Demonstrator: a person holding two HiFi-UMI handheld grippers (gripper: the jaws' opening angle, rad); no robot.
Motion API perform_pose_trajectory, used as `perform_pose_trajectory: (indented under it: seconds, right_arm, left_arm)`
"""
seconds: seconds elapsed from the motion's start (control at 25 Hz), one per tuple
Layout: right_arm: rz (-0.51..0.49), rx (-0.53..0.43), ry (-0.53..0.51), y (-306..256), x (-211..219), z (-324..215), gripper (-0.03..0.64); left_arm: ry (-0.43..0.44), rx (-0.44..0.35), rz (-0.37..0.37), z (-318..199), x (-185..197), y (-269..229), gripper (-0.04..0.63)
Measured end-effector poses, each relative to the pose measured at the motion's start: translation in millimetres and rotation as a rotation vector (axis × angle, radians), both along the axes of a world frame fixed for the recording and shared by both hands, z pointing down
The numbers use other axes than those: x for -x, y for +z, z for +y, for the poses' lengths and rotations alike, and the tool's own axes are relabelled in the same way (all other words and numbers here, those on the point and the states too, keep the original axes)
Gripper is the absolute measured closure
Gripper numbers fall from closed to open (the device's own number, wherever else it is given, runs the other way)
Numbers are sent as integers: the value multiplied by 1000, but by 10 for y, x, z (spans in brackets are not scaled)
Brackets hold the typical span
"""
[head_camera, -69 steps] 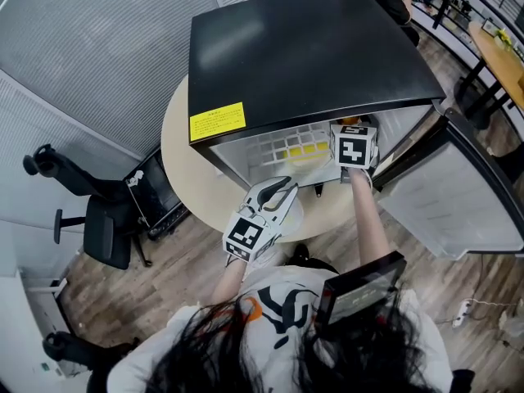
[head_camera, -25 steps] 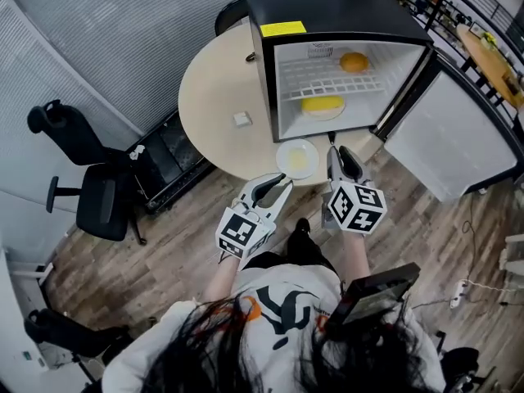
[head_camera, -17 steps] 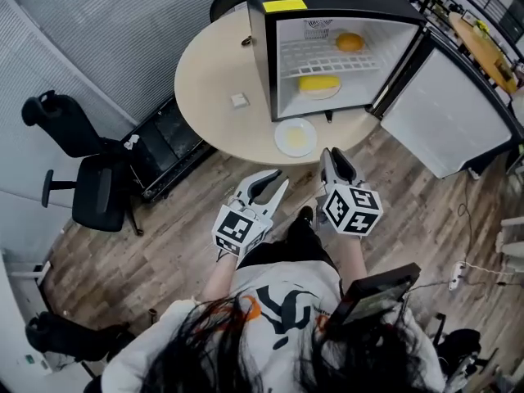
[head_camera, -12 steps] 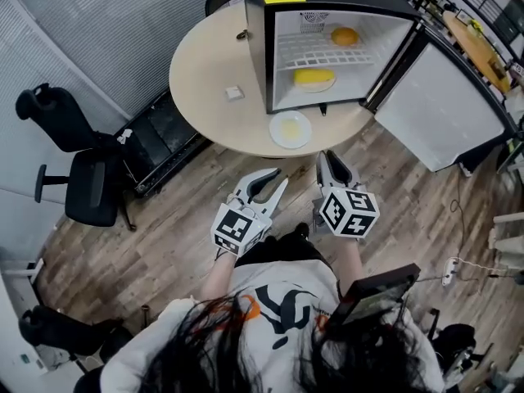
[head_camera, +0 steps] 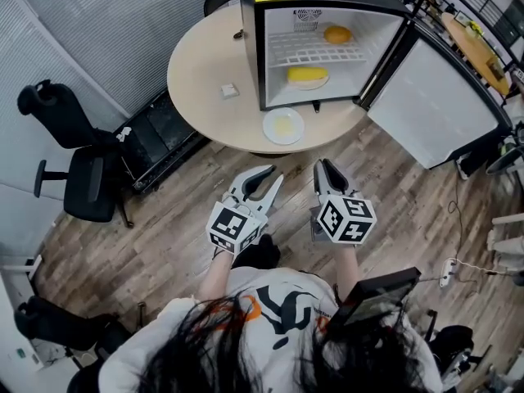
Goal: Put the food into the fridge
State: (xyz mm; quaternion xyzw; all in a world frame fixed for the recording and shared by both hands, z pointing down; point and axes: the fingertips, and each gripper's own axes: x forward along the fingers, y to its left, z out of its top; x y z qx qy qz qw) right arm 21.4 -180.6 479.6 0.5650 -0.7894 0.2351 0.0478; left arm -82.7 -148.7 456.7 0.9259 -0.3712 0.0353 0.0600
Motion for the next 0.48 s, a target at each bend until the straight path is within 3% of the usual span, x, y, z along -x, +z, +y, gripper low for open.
perform_pose_trajectory:
  seconds: [0.48]
  right_arm:
    - [-31, 2, -59, 9, -618, 620, 557]
  left_arm:
    - [14, -12, -17, 617, -825, -90, 532]
